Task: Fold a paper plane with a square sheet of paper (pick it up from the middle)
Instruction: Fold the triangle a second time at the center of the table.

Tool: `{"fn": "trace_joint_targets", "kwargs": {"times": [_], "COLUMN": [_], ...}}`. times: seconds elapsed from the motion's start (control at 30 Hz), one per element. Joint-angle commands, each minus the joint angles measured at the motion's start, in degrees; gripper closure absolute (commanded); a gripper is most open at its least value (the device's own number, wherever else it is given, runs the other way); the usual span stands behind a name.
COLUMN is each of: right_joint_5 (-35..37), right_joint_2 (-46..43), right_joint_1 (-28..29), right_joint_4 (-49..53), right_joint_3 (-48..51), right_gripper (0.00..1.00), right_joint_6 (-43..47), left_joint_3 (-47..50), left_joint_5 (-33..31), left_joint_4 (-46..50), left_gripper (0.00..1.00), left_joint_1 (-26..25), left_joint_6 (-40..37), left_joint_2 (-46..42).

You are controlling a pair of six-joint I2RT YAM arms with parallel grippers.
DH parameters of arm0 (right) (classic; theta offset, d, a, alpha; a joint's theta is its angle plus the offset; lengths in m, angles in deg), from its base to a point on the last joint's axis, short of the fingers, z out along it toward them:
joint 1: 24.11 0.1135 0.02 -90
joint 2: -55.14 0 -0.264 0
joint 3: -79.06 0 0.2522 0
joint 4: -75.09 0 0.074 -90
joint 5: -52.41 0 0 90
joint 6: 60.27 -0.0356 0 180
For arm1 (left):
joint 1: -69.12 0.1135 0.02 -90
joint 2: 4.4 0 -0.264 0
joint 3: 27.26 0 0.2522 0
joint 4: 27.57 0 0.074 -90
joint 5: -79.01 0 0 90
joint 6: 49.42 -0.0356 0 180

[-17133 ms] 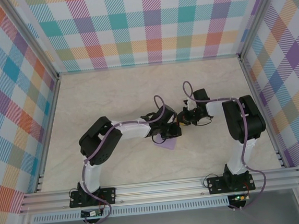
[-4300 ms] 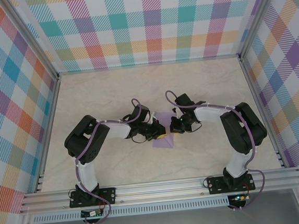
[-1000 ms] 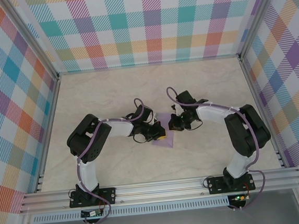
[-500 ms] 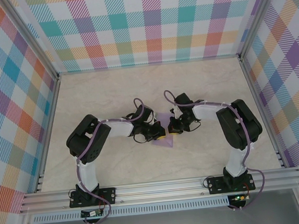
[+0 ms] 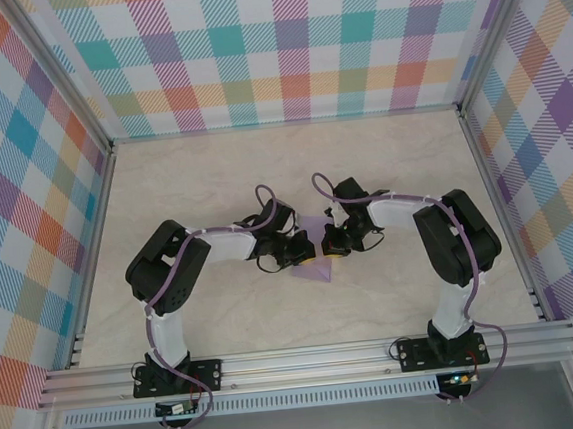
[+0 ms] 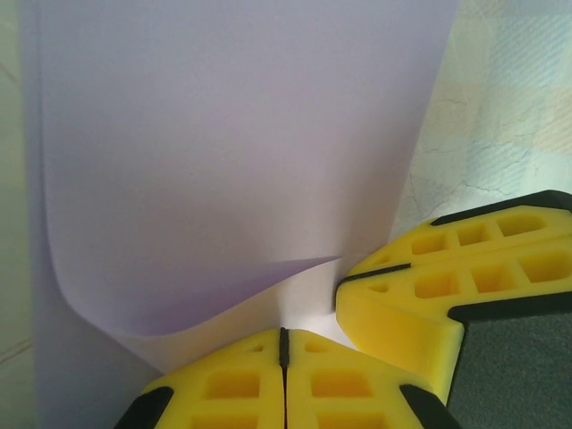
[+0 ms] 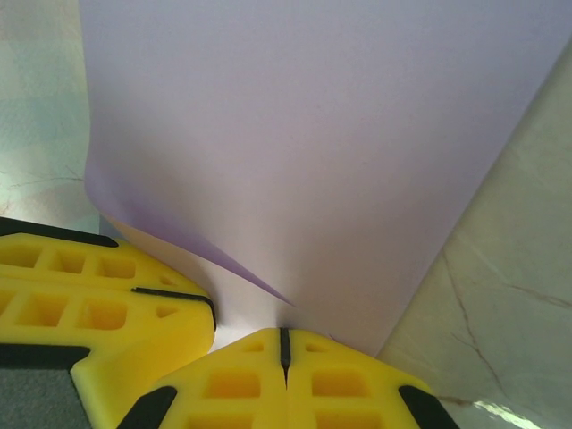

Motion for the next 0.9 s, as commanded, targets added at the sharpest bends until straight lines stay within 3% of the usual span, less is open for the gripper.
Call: {"fn": "trace_joint_targets", "kwargs": {"times": [0.0, 0.27, 0.47, 0.7, 0.87], "right_joint_5": [11.38, 13.28, 13.30, 10.68, 8.38], "right_joint_2": [5.26, 5.95, 5.80, 4.38, 4.12], "right_joint_1": [-0.04, -0.04, -0.04, -0.04, -0.04], "right_joint_4": [4.33, 4.78, 4.60, 3.69, 2.50], "right_joint_3": [2.02, 2.10, 2.19, 1.84, 1.66], "right_gripper": [0.99, 0.99, 1.00, 1.00, 1.00], "right_joint_6": [2.10, 2.85, 2.78, 2.04, 1.53], "left_joint_3": [1.02, 0.09, -4.20, -2.77, -1.23], "left_joint_5": [-7.58, -0.41, 0.49, 5.45, 6.47], "left_joint_4": [4.47, 2.43, 5.13, 1.17, 0.12], "left_gripper": [0.94, 0.87, 0.87, 0.91, 0.97], "left_joint_1": [1.76, 8.37, 11.68, 8.22, 4.50], "left_joint_6": [-1.65, -6.26, -9.28, -6.57, -5.26], "left_joint_2": [-0.28, 1.06, 1.65, -4.05, -2.45]}}
